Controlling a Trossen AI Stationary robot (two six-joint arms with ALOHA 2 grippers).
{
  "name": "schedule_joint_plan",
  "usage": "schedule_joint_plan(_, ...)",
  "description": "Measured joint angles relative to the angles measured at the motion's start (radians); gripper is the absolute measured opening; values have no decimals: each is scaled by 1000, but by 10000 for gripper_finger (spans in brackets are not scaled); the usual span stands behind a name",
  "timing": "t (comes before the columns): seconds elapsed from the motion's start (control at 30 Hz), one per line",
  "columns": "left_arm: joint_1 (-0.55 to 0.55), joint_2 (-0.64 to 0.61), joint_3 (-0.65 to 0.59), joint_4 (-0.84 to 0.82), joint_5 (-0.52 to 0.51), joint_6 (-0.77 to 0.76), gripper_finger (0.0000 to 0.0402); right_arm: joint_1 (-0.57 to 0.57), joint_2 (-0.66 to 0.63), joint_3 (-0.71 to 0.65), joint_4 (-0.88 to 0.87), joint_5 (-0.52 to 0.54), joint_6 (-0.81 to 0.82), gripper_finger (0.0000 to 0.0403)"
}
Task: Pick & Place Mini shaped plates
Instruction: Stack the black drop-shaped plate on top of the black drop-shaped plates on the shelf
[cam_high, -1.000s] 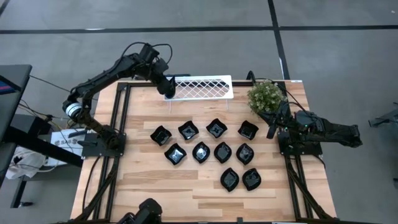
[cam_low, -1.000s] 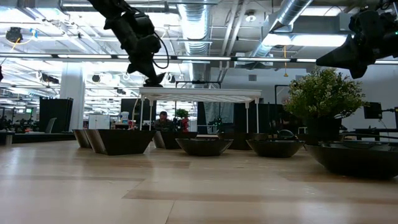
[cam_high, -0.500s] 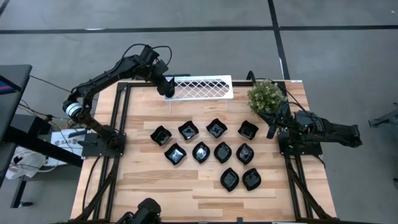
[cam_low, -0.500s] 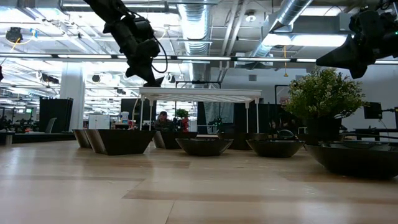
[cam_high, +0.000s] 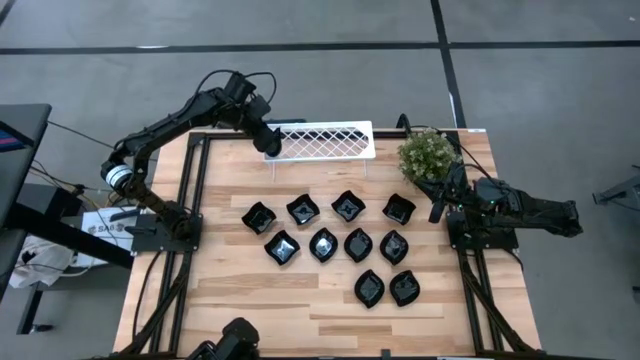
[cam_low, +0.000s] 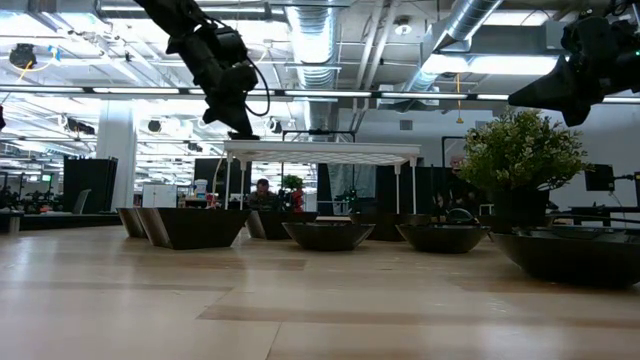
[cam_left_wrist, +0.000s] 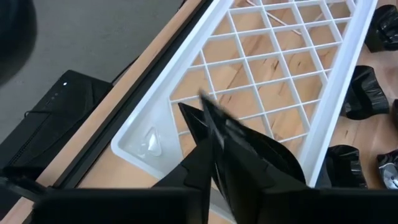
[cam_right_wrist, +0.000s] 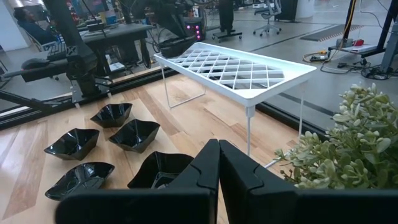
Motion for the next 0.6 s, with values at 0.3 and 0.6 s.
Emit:
schedule_joint_plan(0.3,0,-4,-1,2,-4,-27,69,0,0,0,0,0,0,1)
schedule_joint_plan(0.6,-1,-95,-1,2,-13,-44,72,0,0,0,0,0,0,1)
